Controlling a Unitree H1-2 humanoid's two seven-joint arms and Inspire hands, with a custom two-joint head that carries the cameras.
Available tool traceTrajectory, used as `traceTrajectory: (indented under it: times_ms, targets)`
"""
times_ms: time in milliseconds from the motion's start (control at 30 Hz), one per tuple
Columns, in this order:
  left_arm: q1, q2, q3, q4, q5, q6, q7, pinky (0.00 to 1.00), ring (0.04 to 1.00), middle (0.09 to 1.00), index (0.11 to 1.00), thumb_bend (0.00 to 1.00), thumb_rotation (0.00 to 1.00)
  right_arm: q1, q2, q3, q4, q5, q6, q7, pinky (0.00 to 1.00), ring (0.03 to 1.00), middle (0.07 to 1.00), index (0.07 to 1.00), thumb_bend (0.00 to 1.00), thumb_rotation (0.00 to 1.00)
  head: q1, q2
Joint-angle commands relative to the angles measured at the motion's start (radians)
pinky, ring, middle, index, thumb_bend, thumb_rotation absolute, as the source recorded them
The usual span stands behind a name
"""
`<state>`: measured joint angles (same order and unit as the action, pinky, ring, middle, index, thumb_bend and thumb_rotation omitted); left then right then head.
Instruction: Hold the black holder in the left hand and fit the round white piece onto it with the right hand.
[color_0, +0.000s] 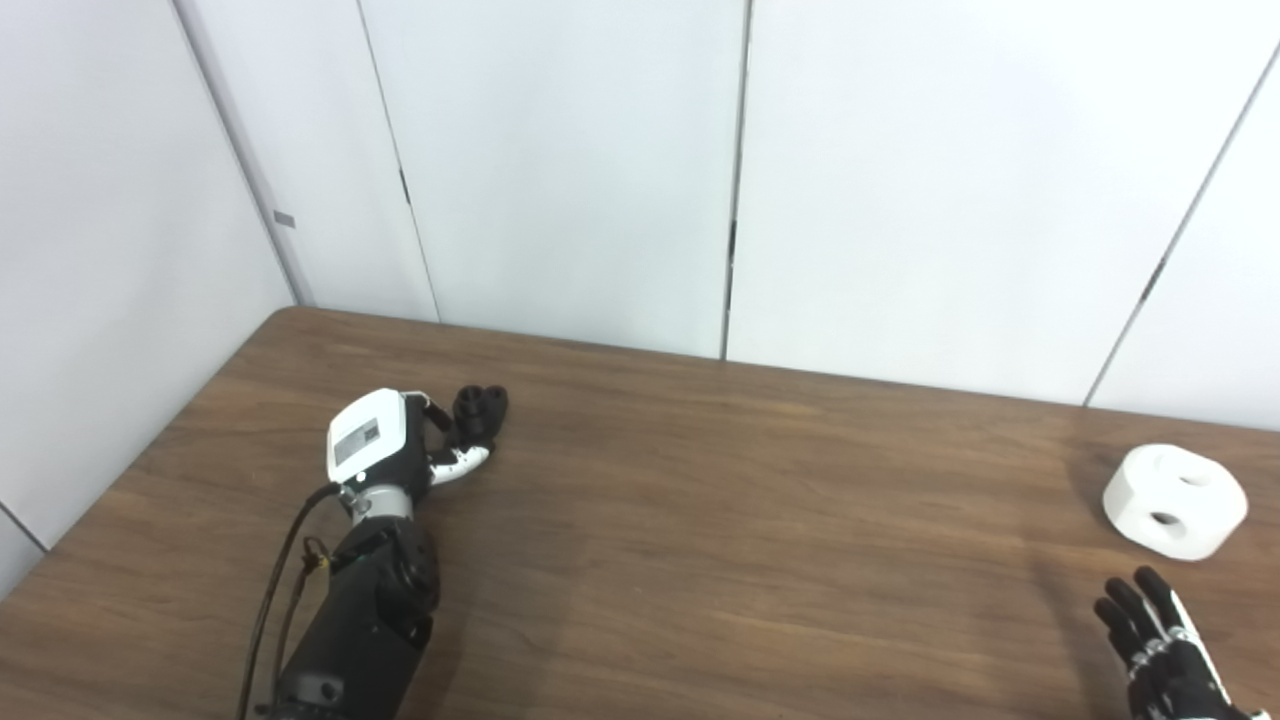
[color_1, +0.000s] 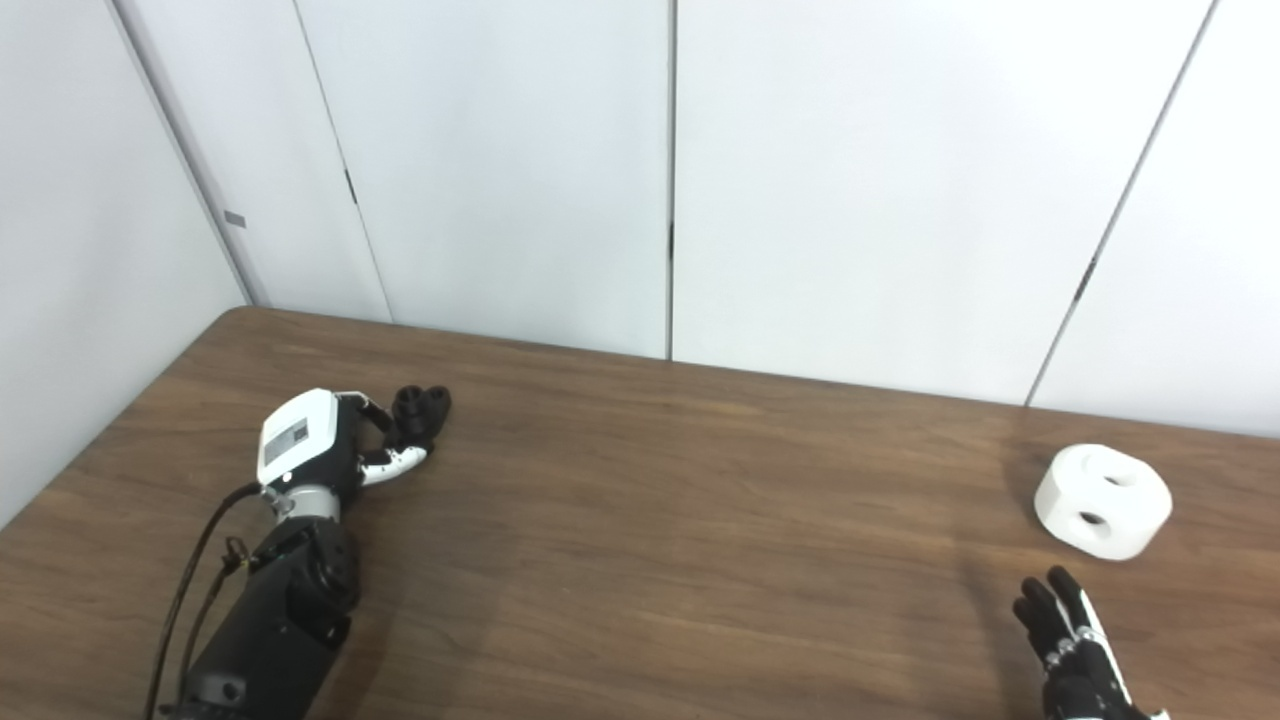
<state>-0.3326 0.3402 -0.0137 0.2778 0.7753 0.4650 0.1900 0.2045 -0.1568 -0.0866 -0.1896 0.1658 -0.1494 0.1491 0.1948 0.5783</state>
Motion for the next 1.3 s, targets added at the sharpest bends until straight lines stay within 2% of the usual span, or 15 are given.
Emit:
traceTrajectory:
  times_ms: [0, 100, 133, 167, 233, 367, 600, 767, 867, 967, 1100, 1267]
  targets:
    - [-0.042, 0.029, -0.004, -0.013, 0.010, -0.001, 0.025, 0.90, 0.884, 0.807, 0.564, 0.75, 0.27, 0.038, 0.015, 0.005, 0.021, 0.003, -0.009, -0.004, 1.00, 0.945, 0.943, 0.964, 0.62, 0.88, 0.001, 0.001]
    - [-0.037, 0.035, -0.008, -0.014, 0.000, -0.010, 0.033, 0.90, 0.883, 0.806, 0.554, 0.78, 0.24, 0.040, 0.014, 0.005, 0.012, 0.002, 0.004, -0.006, 1.00, 0.953, 0.946, 0.967, 0.63, 0.88, 0.000, 0.001]
    - [-0.036, 0.035, -0.007, -0.014, -0.003, -0.011, 0.036, 0.90, 0.880, 0.802, 0.534, 0.74, 0.18, 0.041, 0.014, 0.005, 0.010, 0.001, 0.008, -0.007, 1.00, 0.953, 0.943, 0.964, 0.64, 0.88, 0.000, 0.002]
    - [-0.035, 0.035, -0.005, -0.013, -0.005, -0.011, 0.041, 0.91, 0.878, 0.799, 0.512, 0.63, 0.13, 0.040, 0.015, 0.004, 0.010, 0.001, 0.008, -0.008, 1.00, 0.952, 0.941, 0.962, 0.64, 0.88, 0.000, 0.003]
    - [-0.034, 0.033, 0.001, -0.008, -0.015, -0.017, 0.057, 0.90, 0.870, 0.788, 0.491, 0.54, 0.08, 0.040, 0.015, 0.003, 0.010, 0.002, 0.005, -0.008, 1.00, 0.946, 0.938, 0.961, 0.64, 0.88, -0.004, 0.004]
    - [-0.032, 0.034, 0.002, 0.003, -0.030, -0.026, 0.084, 0.89, 0.857, 0.769, 0.484, 0.53, 0.06, 0.039, 0.012, 0.003, 0.010, 0.004, -0.002, -0.003, 1.00, 0.941, 0.934, 0.962, 0.63, 0.88, -0.007, 0.004]
    - [-0.035, 0.031, -0.003, 0.019, -0.052, -0.034, 0.103, 0.87, 0.861, 0.764, 0.481, 0.52, 0.05, 0.041, 0.012, 0.001, 0.001, 0.010, 0.010, -0.004, 1.00, 0.949, 0.933, 0.959, 0.64, 0.87, -0.007, 0.005]
    - [-0.034, 0.029, 0.002, 0.014, -0.072, -0.038, 0.103, 0.82, 0.846, 0.749, 0.481, 0.52, 0.05, 0.041, 0.014, 0.000, -0.003, 0.006, 0.018, -0.009, 1.00, 0.943, 0.924, 0.957, 0.64, 0.87, -0.007, 0.007]
    - [-0.025, 0.028, 0.005, -0.009, -0.092, -0.029, 0.078, 0.78, 0.835, 0.748, 0.482, 0.52, 0.04, 0.042, 0.015, 0.002, -0.008, 0.003, 0.023, -0.009, 1.00, 0.948, 0.927, 0.961, 0.64, 0.87, -0.014, 0.013]
    - [-0.012, 0.028, 0.011, -0.043, -0.122, -0.022, 0.038, 0.78, 0.847, 0.760, 0.484, 0.52, 0.05, 0.042, 0.015, 0.004, -0.010, 0.000, 0.019, -0.009, 1.00, 0.941, 0.930, 0.961, 0.64, 0.87, -0.023, 0.020]
    - [0.021, 0.032, 0.006, -0.117, -0.156, -0.015, -0.029, 0.68, 0.796, 0.732, 0.486, 0.52, 0.05, 0.043, 0.017, 0.007, -0.017, 0.000, 0.018, -0.008, 1.00, 0.942, 0.931, 0.961, 0.62, 0.88, -0.029, 0.029]
    - [0.063, 0.032, -0.010, -0.203, -0.171, -0.007, -0.096, 0.62, 0.761, 0.718, 0.485, 0.52, 0.05, 0.045, 0.022, 0.009, -0.032, -0.002, 0.039, -0.016, 1.00, 0.951, 0.938, 0.961, 0.63, 0.87, -0.034, 0.039]
